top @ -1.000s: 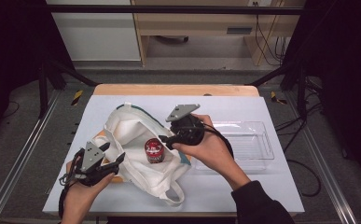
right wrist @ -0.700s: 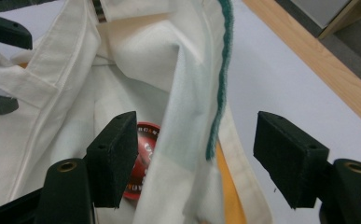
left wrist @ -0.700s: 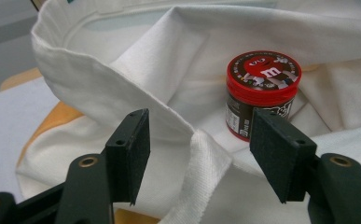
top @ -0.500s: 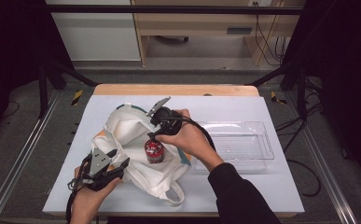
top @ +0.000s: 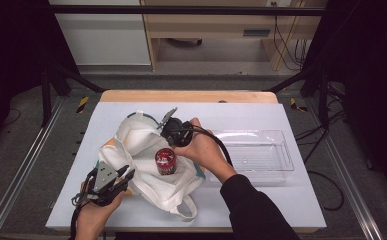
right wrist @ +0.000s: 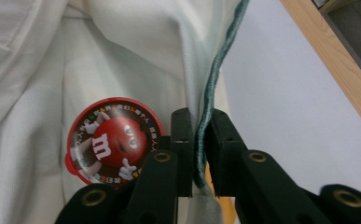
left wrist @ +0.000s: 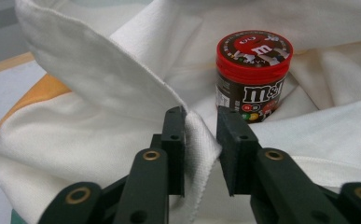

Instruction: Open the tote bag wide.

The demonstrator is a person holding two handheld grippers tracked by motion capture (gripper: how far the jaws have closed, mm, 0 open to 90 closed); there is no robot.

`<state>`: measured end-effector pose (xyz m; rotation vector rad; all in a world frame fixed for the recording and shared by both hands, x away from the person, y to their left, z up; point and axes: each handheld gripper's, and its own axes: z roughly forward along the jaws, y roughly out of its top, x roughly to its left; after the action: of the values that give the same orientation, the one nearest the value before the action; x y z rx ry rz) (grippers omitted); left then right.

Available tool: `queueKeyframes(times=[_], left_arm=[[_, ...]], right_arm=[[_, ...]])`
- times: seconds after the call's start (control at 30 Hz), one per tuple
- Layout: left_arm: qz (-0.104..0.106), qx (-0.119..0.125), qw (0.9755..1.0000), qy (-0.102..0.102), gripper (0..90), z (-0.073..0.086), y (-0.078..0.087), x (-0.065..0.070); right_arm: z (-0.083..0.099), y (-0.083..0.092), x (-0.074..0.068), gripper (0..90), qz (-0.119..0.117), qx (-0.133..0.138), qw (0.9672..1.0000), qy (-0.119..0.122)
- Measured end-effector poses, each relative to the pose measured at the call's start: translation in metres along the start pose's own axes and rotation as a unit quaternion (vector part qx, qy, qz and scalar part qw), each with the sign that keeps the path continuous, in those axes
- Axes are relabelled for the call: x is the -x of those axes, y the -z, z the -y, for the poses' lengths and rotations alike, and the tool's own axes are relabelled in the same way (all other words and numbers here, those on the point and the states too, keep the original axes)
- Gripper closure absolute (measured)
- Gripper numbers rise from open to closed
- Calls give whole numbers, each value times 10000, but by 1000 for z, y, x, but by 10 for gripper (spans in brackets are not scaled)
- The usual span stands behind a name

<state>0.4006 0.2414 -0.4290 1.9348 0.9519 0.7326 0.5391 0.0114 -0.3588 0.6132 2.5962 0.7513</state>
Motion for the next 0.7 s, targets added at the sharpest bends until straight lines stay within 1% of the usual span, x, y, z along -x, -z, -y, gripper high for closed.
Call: queueKeyframes(times=[0.03,0.07,0.1,0.33,0.5,0.6,0.7], left_arm=[[-5,8,10000,-8,763,0,1,0],[1,5,10000,-37,763,0,2,1],[-4,10,10000,-54,770,1,3,1],[-46,137,9999,-40,807,2,14,1],[-61,209,9998,-39,827,2,22,-1],[-91,300,9995,-19,830,0,27,-1],[-122,339,9993,-81,830,-1,30,1]], right_arm=[[2,3,6,841,8,42,10000,-62],[2,3,6,841,8,42,10000,-62],[3,4,9,844,-3,92,9999,-108],[6,9,30,853,20,361,9987,-346],[4,16,40,855,37,612,9969,-488],[3,20,46,855,68,683,9960,-565],[2,23,51,855,78,718,9956,-606]])
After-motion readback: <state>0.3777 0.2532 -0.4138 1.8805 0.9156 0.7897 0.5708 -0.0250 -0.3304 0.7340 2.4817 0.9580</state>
